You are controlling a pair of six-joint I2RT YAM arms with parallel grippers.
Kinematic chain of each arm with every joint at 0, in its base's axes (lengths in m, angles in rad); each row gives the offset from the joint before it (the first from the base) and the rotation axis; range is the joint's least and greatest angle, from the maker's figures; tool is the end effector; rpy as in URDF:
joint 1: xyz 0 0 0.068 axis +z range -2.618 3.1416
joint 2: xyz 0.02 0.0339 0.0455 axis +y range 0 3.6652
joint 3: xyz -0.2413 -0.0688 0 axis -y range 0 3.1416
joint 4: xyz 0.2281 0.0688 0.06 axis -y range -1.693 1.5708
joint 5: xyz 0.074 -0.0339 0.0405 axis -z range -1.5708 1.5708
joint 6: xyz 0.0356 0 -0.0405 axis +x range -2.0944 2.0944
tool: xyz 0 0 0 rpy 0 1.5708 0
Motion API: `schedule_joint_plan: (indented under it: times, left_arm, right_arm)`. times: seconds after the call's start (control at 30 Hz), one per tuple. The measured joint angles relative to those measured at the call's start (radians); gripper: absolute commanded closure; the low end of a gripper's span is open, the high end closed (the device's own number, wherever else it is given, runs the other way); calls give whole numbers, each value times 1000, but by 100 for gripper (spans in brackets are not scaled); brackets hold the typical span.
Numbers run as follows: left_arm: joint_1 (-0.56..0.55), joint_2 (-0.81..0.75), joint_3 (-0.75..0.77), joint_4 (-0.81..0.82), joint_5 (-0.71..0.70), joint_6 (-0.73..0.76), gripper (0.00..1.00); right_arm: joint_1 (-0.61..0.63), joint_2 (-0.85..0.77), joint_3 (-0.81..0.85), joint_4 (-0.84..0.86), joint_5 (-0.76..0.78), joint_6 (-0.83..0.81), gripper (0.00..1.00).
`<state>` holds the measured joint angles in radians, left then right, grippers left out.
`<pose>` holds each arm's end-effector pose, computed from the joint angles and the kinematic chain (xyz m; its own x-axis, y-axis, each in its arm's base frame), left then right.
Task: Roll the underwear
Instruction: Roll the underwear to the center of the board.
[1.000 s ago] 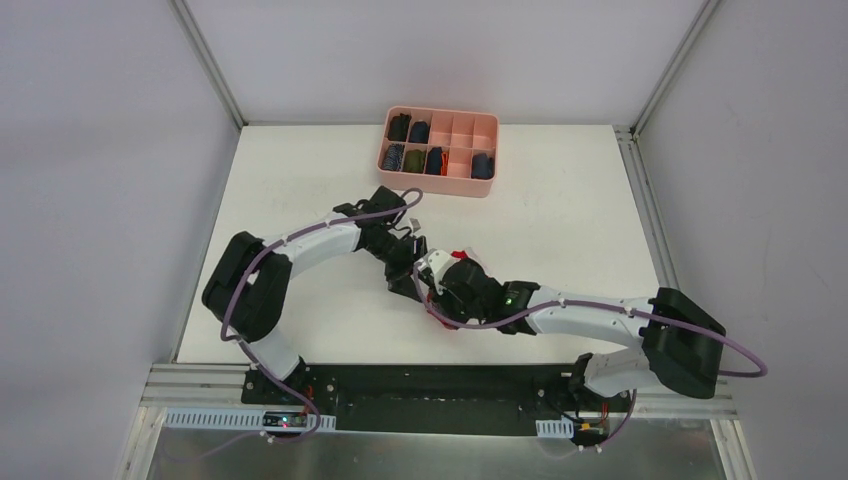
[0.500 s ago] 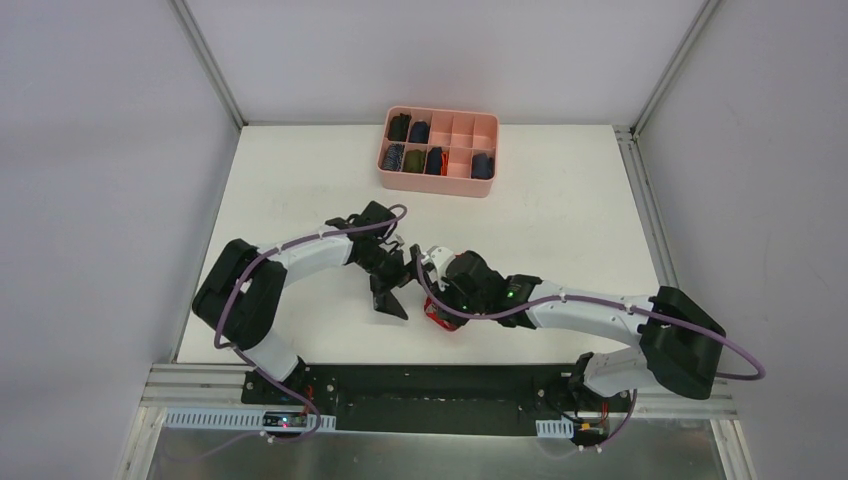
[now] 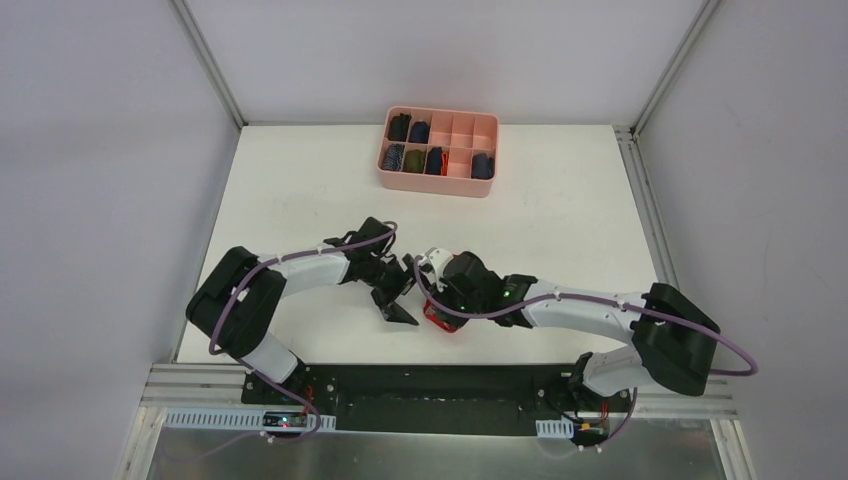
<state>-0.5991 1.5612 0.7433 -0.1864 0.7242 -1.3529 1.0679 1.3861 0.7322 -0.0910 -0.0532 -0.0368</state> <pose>0.2109 -0.1726 0.1444 -0.8497 -0.3053 0.4298 -0.5256 0.5549 -0.6448 0.1303 0.2408 0.1853 -0.2936 -0.6100 -0.7360 -0.9052 0.4249 0.0090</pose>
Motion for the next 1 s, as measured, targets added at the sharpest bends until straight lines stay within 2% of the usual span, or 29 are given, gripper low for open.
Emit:
schedule_joint_plan:
  times: [0.27,0.53,0.63,0.77,1.0]
  left_arm:
    - [-43,24,-2,109,3,-78,39]
    - [-43,24,-19,146,-9,-115,40]
    - [-43,0,-62,154,-47,-146,45]
    - [-43,-74,-128,156,-103,-192,46]
    - [-43,-103,-141,219,-126,-231,52]
  right_arm:
    - [0,35,36,-2,-8,0,100]
    - [-2,43,44,-4,-7,0,100]
    - [-2,43,44,-4,-7,0,100]
    - [-2,45,44,-4,-8,0,100]
    - [-2,47,44,-4,-9,-1,100]
